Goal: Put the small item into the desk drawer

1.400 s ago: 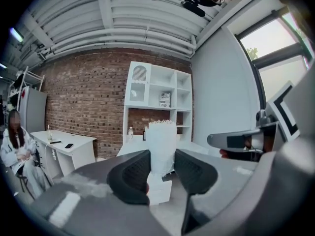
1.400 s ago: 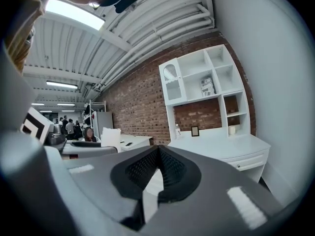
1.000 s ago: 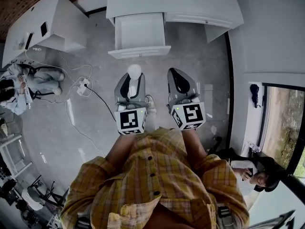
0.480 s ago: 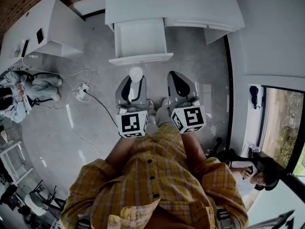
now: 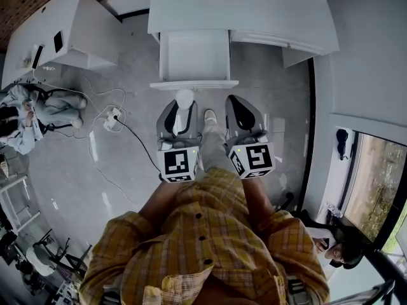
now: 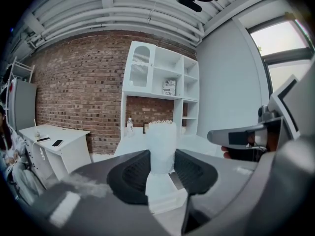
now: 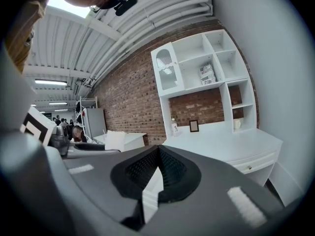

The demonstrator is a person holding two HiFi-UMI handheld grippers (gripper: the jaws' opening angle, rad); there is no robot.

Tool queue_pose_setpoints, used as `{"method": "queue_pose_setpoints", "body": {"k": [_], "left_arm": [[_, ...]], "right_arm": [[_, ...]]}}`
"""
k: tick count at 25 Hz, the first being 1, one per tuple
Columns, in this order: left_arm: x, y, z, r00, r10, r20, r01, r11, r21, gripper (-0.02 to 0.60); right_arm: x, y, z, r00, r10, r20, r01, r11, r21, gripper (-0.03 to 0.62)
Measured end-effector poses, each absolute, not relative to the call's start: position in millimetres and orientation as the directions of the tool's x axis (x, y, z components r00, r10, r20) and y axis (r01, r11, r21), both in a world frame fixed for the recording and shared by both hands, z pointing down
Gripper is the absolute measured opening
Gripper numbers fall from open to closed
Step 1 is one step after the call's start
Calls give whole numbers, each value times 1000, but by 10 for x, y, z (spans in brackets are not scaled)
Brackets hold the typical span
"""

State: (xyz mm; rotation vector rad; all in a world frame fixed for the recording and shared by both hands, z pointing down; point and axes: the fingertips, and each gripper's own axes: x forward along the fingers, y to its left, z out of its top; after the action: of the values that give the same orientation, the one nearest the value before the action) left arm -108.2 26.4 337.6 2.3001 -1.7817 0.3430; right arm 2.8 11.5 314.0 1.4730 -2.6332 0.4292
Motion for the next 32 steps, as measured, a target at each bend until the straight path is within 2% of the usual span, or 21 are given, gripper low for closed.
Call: {"method": "queue_pose_setpoints", "body": {"k": [32], "left_arm": [[-1168,-1196,4577,175,-834,523,-984,-172,54,160]], "right_arm": [[8,-1285,4328,-574,-723,385,-819,493,-295,0]]}}
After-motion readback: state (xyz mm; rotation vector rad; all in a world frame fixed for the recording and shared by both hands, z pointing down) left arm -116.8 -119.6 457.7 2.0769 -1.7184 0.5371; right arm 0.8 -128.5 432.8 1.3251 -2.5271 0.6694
